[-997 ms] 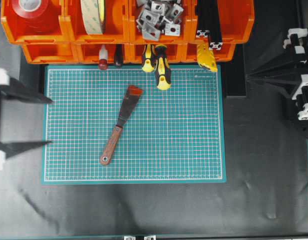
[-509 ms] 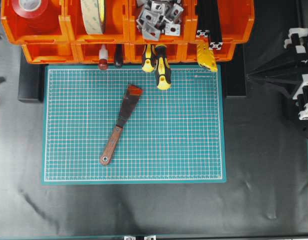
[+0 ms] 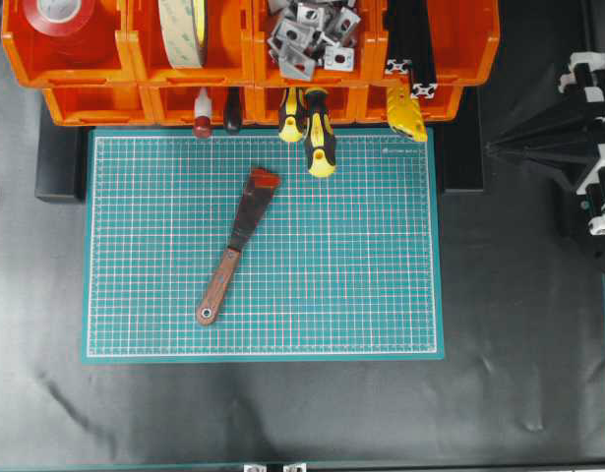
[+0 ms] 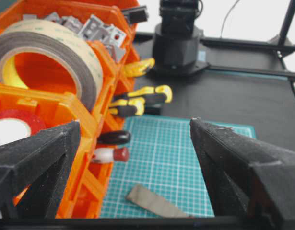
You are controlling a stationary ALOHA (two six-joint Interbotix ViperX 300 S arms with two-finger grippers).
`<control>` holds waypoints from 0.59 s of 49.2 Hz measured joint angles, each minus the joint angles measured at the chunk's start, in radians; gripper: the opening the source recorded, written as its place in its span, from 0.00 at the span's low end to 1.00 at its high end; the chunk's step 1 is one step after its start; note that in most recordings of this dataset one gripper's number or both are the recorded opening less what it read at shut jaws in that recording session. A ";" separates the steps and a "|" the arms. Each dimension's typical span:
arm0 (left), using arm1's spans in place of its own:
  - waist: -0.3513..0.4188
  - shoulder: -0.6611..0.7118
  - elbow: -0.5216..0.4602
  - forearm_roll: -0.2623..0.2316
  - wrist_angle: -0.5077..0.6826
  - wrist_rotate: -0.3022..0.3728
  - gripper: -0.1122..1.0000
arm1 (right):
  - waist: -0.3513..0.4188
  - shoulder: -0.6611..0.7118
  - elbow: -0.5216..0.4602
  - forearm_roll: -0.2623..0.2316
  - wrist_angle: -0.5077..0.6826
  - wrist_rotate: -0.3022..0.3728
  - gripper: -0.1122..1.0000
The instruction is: Pick scraper from container rack with left arm.
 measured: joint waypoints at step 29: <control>0.000 -0.003 0.018 0.000 -0.006 -0.005 0.90 | 0.000 0.000 0.002 0.002 0.000 0.000 0.11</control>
